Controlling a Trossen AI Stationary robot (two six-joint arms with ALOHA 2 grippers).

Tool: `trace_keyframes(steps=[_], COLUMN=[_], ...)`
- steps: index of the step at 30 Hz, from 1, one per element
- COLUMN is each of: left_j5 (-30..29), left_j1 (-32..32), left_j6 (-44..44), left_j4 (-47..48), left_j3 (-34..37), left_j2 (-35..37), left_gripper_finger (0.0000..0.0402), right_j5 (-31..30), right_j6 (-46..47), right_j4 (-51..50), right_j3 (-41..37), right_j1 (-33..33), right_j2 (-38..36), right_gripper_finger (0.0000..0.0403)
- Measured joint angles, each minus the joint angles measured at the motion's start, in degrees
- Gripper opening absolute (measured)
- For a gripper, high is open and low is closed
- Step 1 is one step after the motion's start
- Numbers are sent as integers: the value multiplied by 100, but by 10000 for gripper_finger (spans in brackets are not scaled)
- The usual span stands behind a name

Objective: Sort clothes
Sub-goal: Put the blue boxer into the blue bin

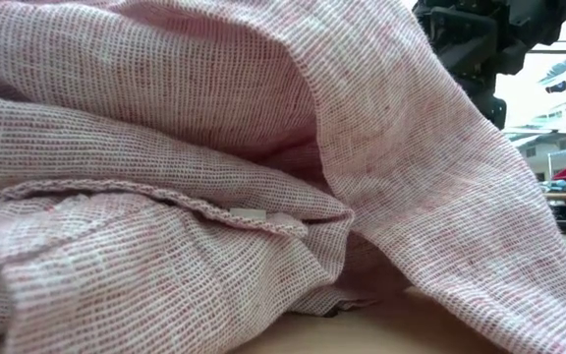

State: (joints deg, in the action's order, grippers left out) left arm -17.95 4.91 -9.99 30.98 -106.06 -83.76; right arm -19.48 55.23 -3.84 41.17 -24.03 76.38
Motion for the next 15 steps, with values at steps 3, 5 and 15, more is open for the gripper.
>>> trace_keyframes(steps=[3, 5, 15], left_j5=[208, 369, 830], left_j1=[309, 517, 1419], left_j6=[247, 372, 530], left_j4=[-162, -357, -410], left_j3=[-610, -1041, -2273], left_j2=[-502, -888, -2332], left_gripper_finger=[0, 0, 1], right_j5=[22, 24, 22], right_j6=[-81, -137, -150], right_j4=[-4, -9, -62], right_j3=[0, 0, 0], right_j1=[0, 0, 0], right_j2=[-1, 0, -2], right_gripper_finger=[126, 126, 126])
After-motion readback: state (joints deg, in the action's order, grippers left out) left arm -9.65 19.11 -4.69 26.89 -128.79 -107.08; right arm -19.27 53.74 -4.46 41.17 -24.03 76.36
